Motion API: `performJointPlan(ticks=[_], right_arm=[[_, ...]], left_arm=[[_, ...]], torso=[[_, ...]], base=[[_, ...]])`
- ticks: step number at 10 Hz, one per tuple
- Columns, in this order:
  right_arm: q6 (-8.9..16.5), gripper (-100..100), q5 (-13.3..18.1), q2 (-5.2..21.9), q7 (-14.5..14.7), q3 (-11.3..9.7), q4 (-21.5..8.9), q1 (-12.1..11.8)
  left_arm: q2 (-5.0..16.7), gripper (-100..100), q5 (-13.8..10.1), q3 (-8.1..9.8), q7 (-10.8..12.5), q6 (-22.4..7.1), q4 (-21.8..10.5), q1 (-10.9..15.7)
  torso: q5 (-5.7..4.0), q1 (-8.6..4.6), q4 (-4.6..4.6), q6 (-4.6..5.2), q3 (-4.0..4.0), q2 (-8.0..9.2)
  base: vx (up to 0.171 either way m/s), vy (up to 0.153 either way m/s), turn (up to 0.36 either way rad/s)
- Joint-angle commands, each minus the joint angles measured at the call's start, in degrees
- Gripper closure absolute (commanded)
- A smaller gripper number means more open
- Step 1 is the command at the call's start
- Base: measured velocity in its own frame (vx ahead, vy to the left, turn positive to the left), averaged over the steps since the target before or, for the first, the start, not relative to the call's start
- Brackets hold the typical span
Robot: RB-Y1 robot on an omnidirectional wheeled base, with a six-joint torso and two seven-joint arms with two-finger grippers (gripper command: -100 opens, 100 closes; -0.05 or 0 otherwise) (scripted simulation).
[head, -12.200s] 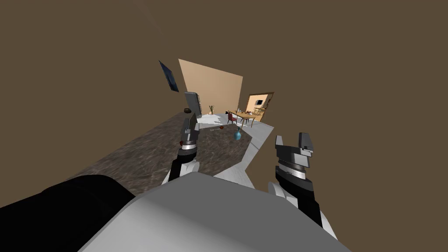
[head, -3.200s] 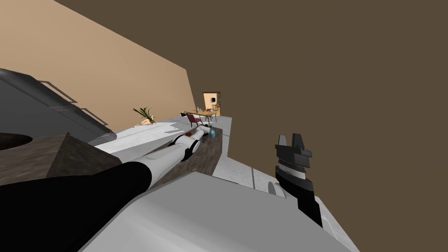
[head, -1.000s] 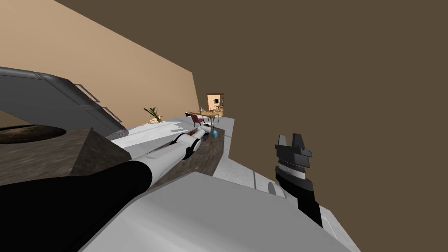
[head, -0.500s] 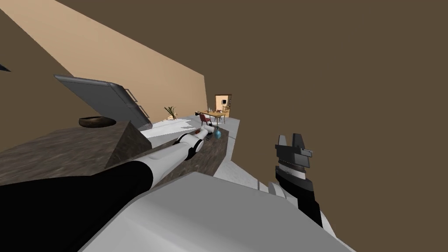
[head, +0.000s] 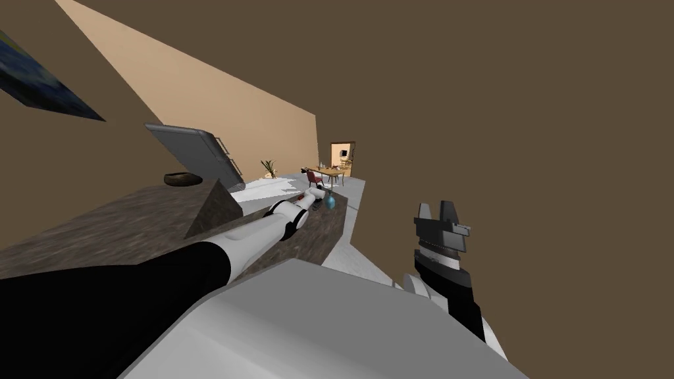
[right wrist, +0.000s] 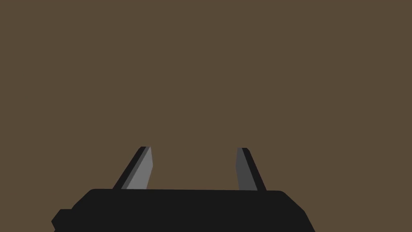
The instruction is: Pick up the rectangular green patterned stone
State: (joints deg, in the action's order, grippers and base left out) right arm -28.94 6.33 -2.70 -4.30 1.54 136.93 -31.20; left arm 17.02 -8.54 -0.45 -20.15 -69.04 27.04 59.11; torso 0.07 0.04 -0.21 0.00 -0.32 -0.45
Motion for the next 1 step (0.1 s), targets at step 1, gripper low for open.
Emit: performJointPlan(ticks=[1], right_arm=[[0.0,0,0.0,0.0,0.0,0.0,0.0,0.0]], left_arm=[[0.0,0,0.0,0.0,0.0,0.0,0.0,0.0]], torso=[[0.0,0.0,0.0,0.0,0.0,0.0]], base=[[0.0,0.0,0.0]])
